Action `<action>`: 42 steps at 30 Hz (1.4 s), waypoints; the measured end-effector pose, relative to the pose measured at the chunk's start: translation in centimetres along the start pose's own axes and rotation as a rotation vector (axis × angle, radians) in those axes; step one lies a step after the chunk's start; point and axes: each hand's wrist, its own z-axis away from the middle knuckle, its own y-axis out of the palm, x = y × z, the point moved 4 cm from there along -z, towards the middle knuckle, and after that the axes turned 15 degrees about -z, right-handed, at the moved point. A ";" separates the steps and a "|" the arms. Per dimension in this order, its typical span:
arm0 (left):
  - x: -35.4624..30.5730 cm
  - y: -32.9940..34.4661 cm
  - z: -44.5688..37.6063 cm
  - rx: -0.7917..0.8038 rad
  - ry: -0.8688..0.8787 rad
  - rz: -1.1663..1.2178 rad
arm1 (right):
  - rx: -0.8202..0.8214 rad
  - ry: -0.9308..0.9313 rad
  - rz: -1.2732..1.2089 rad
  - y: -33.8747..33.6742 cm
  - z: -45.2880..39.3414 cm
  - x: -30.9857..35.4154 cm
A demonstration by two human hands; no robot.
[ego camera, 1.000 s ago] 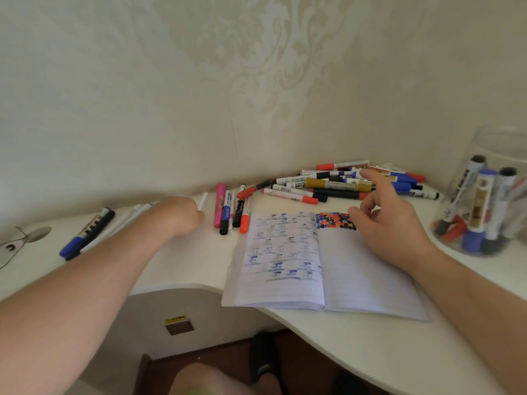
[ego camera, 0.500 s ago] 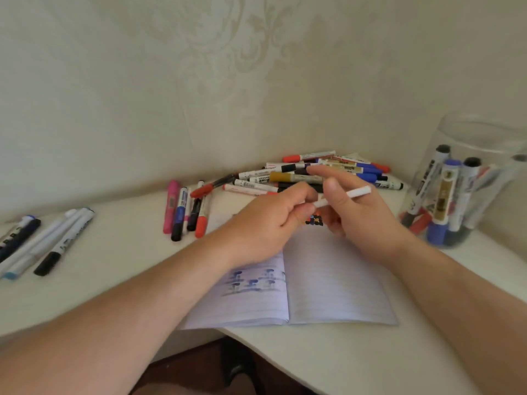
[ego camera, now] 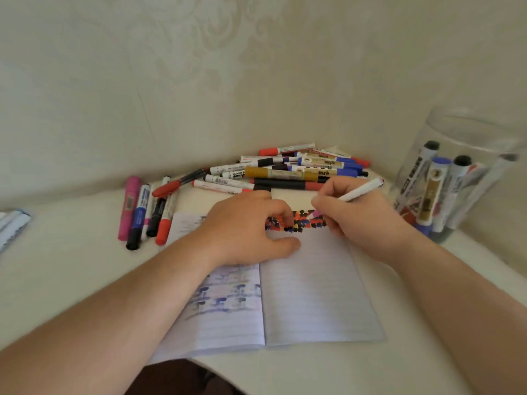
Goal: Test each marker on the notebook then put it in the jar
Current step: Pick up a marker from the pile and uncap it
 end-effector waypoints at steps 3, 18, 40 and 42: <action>0.1 0.1 -0.1 -0.011 -0.016 -0.002 | -0.020 0.078 0.067 0.2 -0.1 -0.3; 0.0 0.0 -0.2 -0.015 -0.026 0.019 | -0.124 0.151 0.201 0.4 -0.3 -0.8; -0.1 0.0 -0.1 -0.005 -0.019 0.005 | -0.119 0.007 0.413 0.9 -0.3 -0.5; -0.1 -0.1 -0.1 0.000 -0.016 0.006 | -0.120 0.032 0.361 0.7 -0.3 -0.6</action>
